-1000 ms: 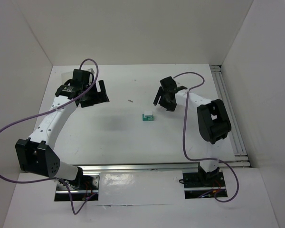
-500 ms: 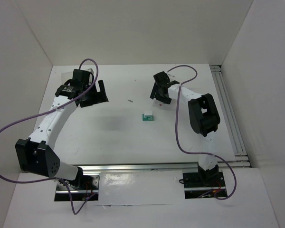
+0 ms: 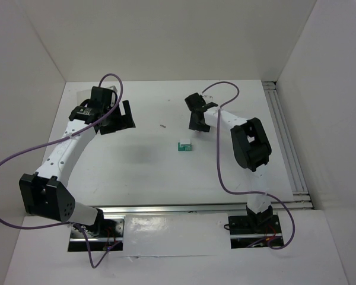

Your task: Build the wood block tower

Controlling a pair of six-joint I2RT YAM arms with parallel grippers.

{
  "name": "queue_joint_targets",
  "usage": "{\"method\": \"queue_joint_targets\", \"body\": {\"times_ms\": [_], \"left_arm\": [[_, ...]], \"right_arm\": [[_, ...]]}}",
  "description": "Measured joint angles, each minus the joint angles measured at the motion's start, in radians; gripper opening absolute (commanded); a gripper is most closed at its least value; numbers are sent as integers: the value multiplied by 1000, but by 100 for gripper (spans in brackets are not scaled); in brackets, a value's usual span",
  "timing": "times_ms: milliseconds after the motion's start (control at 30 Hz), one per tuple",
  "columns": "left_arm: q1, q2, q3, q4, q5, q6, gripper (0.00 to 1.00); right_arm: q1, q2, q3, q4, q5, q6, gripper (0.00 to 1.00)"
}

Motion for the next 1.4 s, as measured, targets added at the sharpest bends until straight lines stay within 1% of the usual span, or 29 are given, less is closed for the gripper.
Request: {"method": "queue_joint_targets", "body": {"times_ms": [400, 467, 667, 833, 1000, 1167, 1400], "left_arm": [[0, 0, 0, 0, 0, 0, 98], [0, 0, 0, 0, 0, 0, 98], [0, 0, 0, 0, 0, 0, 98], [0, 0, 0, 0, 0, 0, 98], [0, 0, 0, 0, 0, 0, 98], [0, 0, 0, 0, 0, 0, 98], [0, 0, 0, 0, 0, 0, 98]], "right_arm": [[0, 0, 13, -21, 35, -11, 54], [0, 0, 31, -27, 43, -18, 50], [0, 1, 55, -26, 48, -31, 48], [0, 20, 66, -27, 47, -34, 56], [0, 32, 66, -29, 46, -34, 56], [-3, 32, 66, -29, 44, -35, 47], [-11, 32, 66, -27, 21, -37, 47]]}}
